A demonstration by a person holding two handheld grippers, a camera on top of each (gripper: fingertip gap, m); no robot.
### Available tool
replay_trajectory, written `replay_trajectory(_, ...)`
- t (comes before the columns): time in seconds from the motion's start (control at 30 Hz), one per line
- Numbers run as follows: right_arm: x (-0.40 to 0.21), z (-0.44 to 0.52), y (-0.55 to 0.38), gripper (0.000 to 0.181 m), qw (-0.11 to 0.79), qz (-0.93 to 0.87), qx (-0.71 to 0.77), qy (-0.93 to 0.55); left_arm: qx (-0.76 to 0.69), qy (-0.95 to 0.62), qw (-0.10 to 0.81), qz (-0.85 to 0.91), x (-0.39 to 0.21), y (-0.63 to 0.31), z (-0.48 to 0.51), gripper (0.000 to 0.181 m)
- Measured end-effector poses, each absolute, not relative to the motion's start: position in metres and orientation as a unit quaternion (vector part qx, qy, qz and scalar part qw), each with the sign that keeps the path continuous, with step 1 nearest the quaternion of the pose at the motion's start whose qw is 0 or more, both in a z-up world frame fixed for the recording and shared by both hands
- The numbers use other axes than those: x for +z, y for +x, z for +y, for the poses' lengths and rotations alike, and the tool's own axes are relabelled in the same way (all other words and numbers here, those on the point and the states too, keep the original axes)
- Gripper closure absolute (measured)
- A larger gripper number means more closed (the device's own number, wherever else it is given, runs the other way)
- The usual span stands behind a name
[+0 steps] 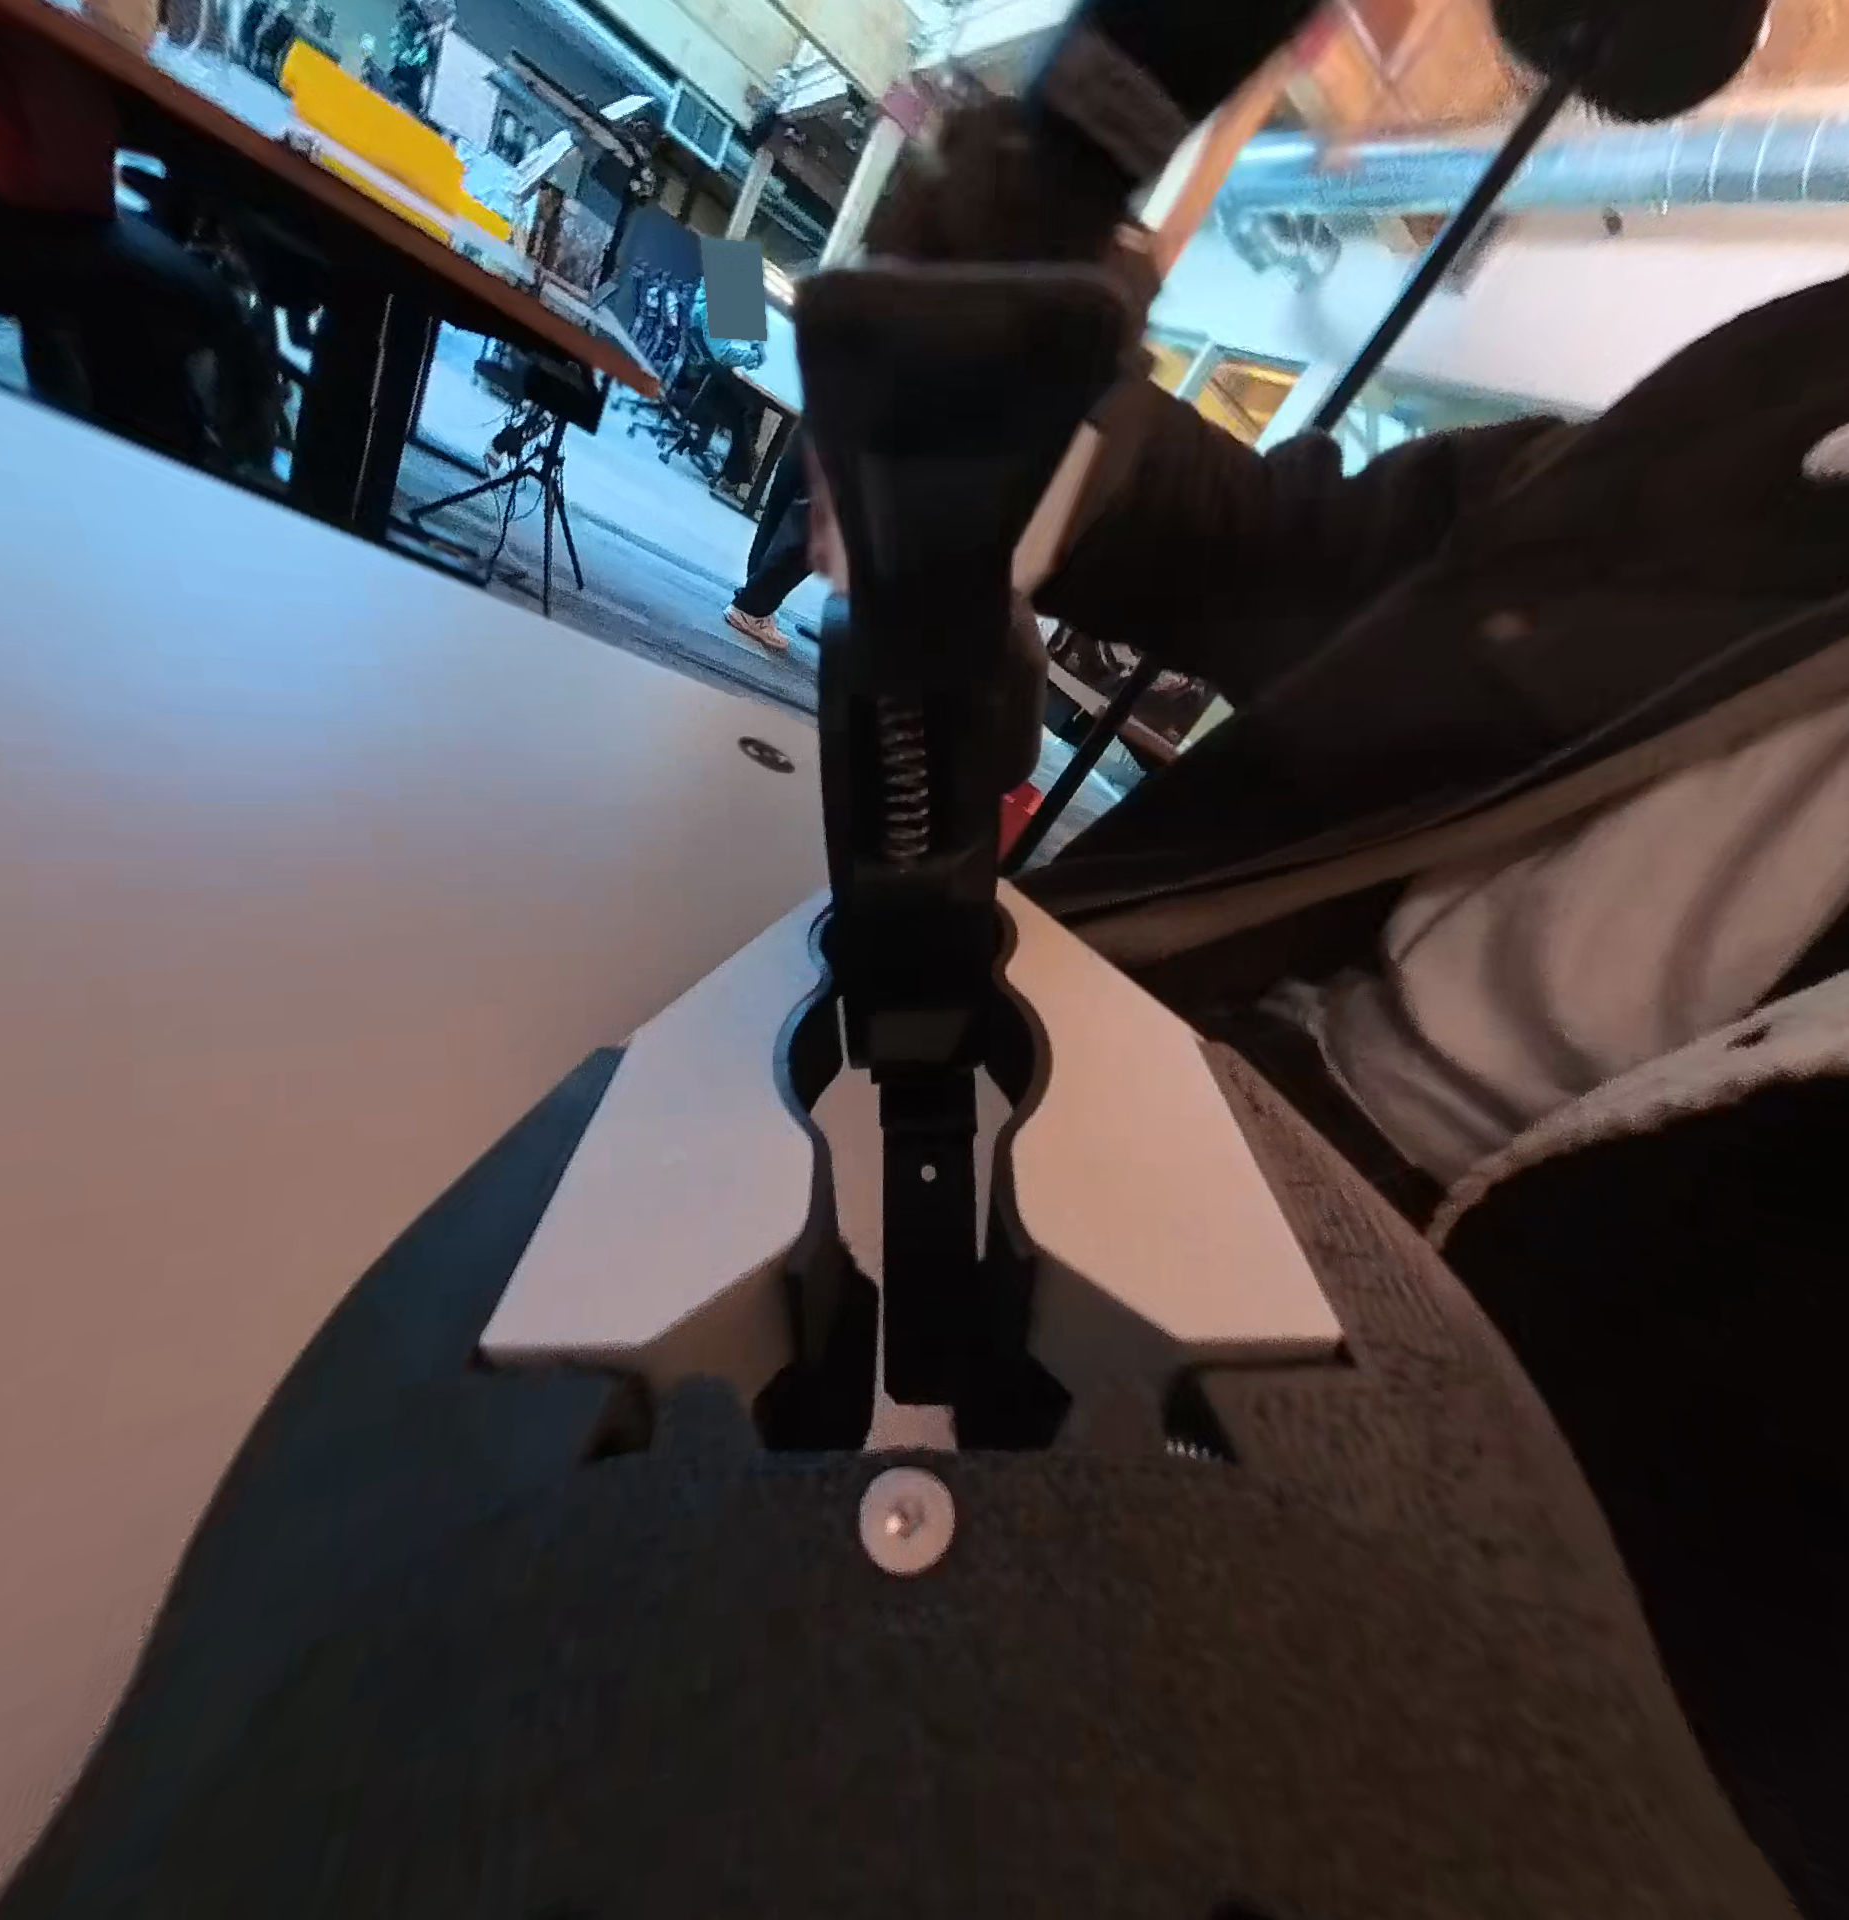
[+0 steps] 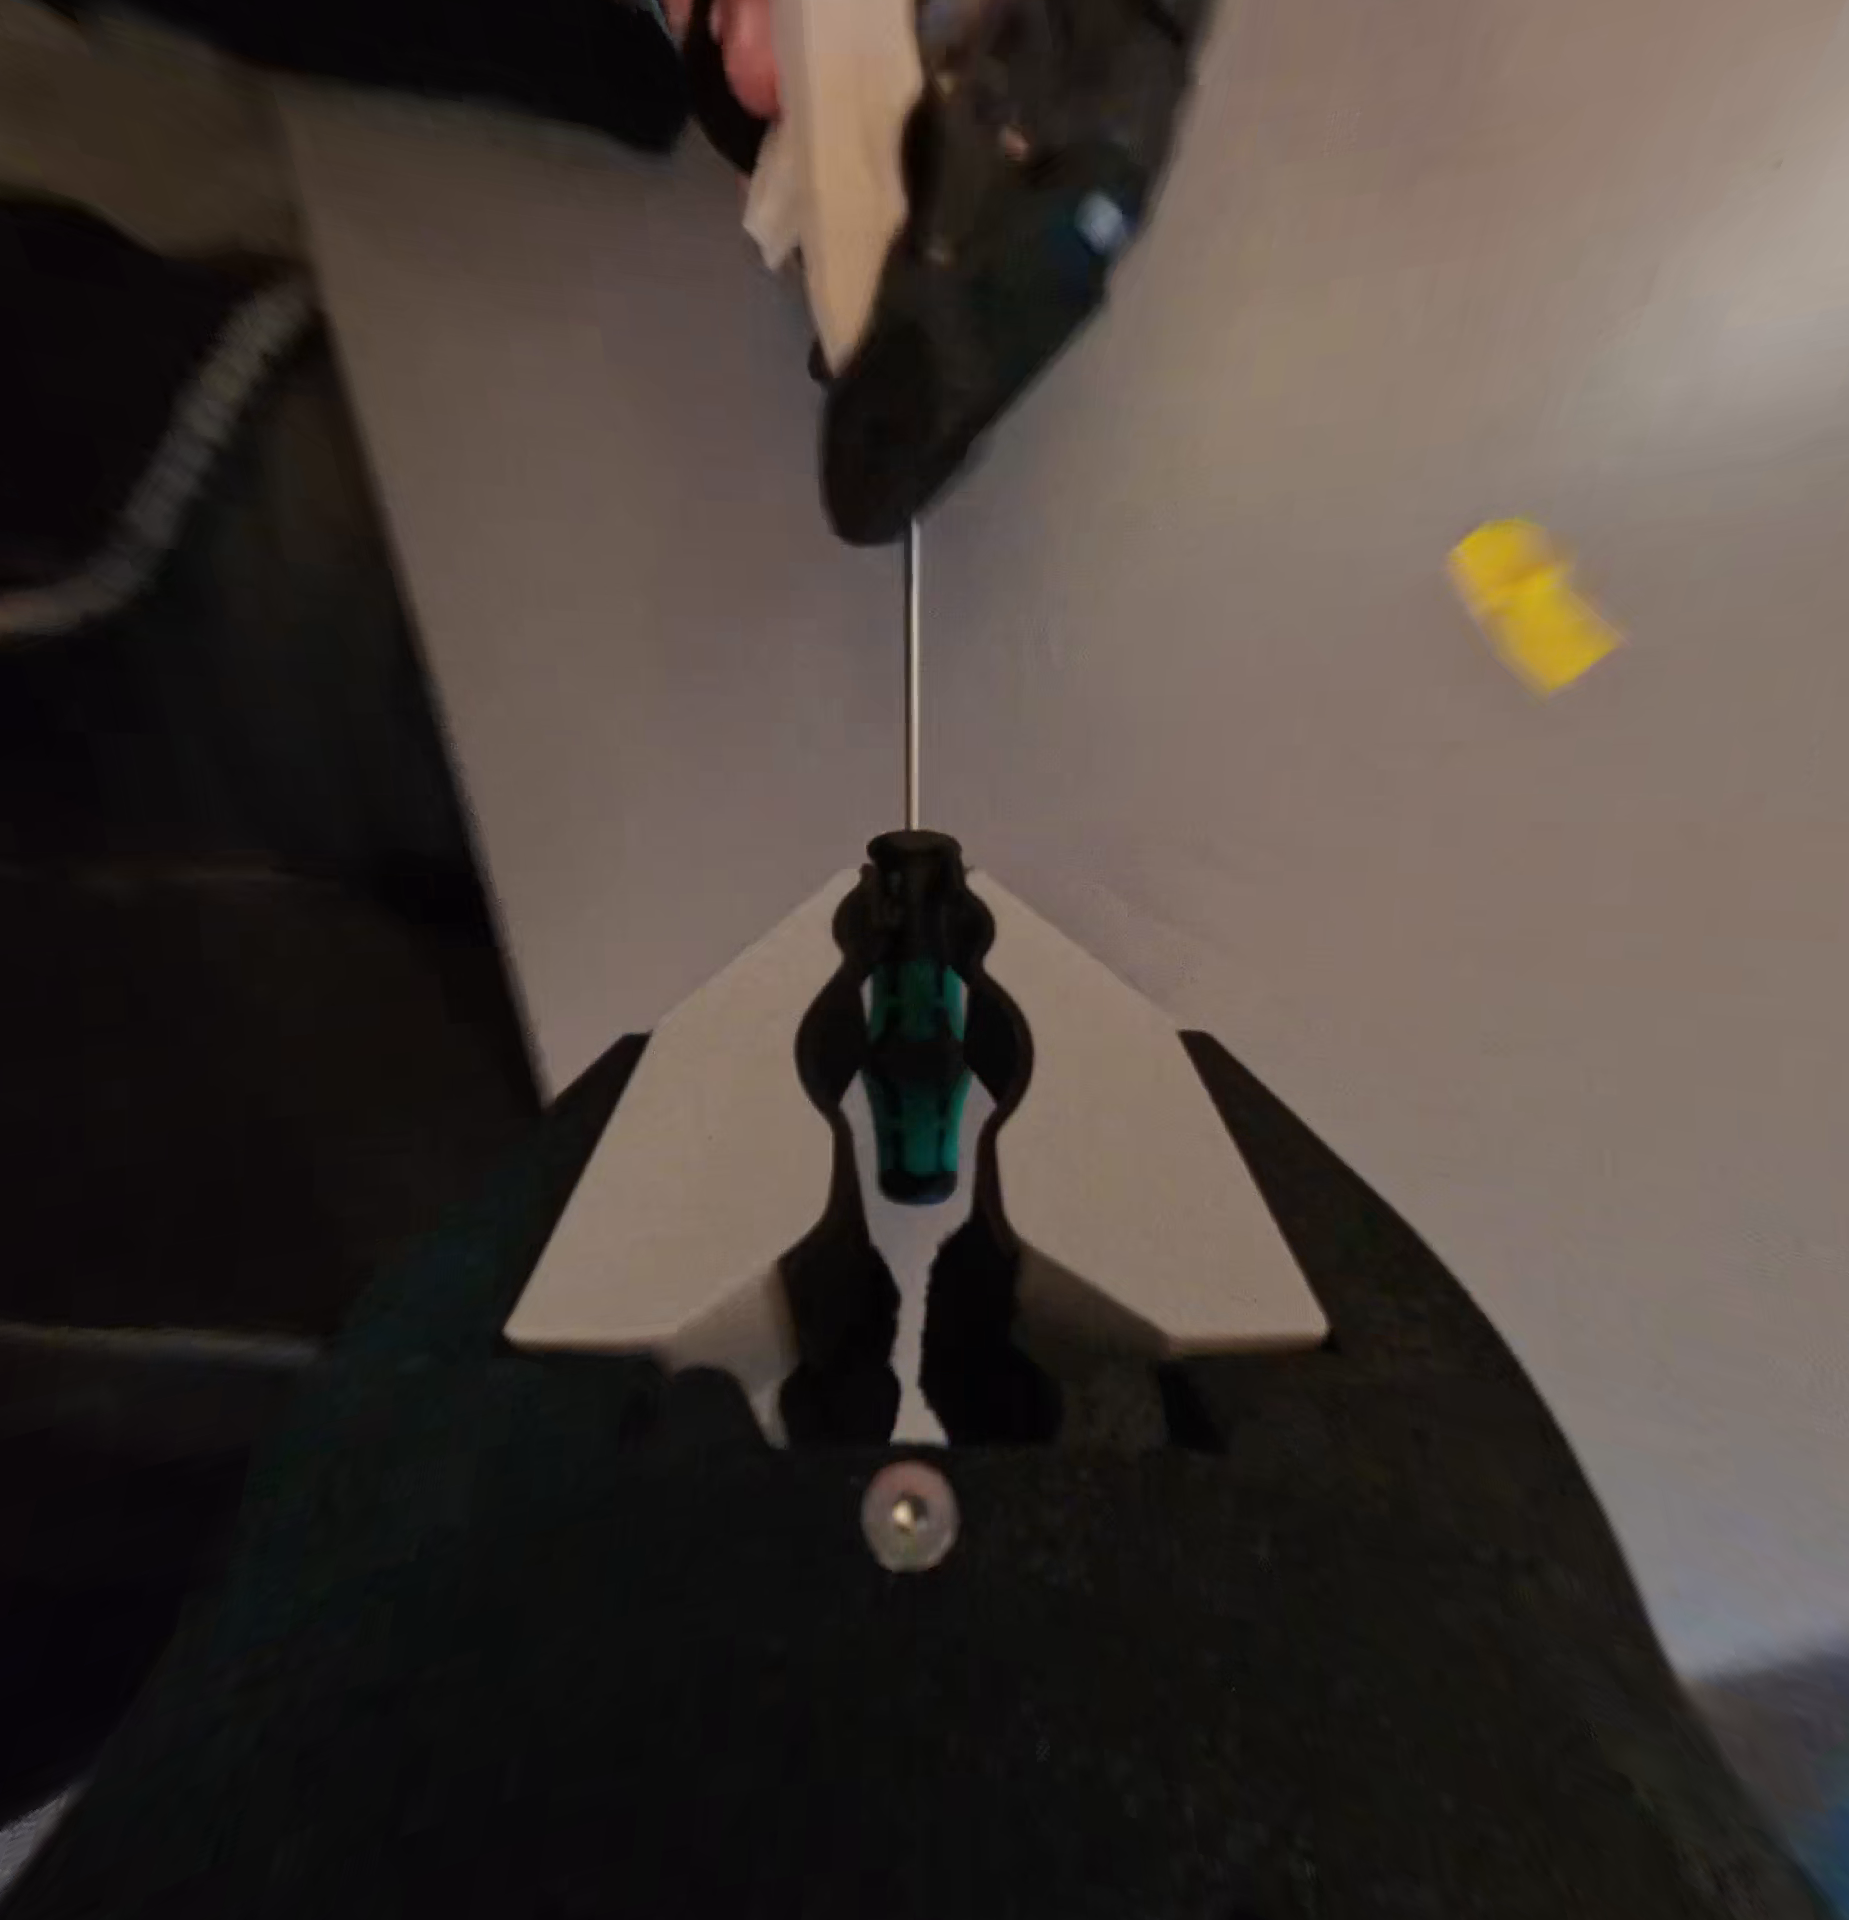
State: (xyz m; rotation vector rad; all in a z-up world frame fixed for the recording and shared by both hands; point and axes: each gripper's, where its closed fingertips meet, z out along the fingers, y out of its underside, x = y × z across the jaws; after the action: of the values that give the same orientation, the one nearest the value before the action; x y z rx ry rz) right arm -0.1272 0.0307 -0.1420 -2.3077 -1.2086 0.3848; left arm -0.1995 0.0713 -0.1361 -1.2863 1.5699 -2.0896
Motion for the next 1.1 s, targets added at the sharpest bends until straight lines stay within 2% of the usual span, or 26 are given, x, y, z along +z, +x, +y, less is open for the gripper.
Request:
replay_trajectory(0.1,-0.152,0.017,-0.135,0.171,0.166,-0.333,0.324,-0.87,-0.695,-0.423,0.139,0.565,-0.136,-0.202,0.066,0.159)
replay_trajectory(0.2,-0.167,0.015,-0.139,0.171,0.11,-0.243,0.446,-0.855,-0.624,-0.436,0.153,0.63,-0.163,-0.206,0.063,0.159)
replay_trajectory(0.4,-0.214,0.022,-0.149,0.171,0.121,-0.254,0.487,-0.827,-0.552,-0.468,0.152,0.674,-0.192,-0.212,0.07,0.159)
replay_trajectory(0.57,-0.235,0.029,-0.149,0.17,0.197,-0.343,0.406,-0.824,-0.495,-0.501,0.131,0.698,-0.214,-0.213,0.075,0.16)
replay_trajectory(0.67,-0.233,0.037,-0.143,0.17,0.256,-0.363,0.35,-0.825,-0.516,-0.513,0.126,0.674,-0.209,-0.209,0.079,0.159)
replay_trajectory(0.8,-0.232,0.041,-0.136,0.14,0.334,-0.393,0.241,-0.822,-0.534,-0.517,0.106,0.661,-0.206,-0.205,0.075,0.159)
replay_trajectory(1.0,-0.233,0.024,-0.107,0.126,0.439,-0.5,-0.026,-0.746,-0.56,-0.534,0.075,0.629,-0.202,-0.199,0.074,0.159)
replay_trajectory(1.1,-0.236,0.031,-0.106,0.158,0.473,-0.539,-0.127,-0.686,-0.576,-0.545,0.061,0.607,-0.199,-0.197,0.077,0.159)
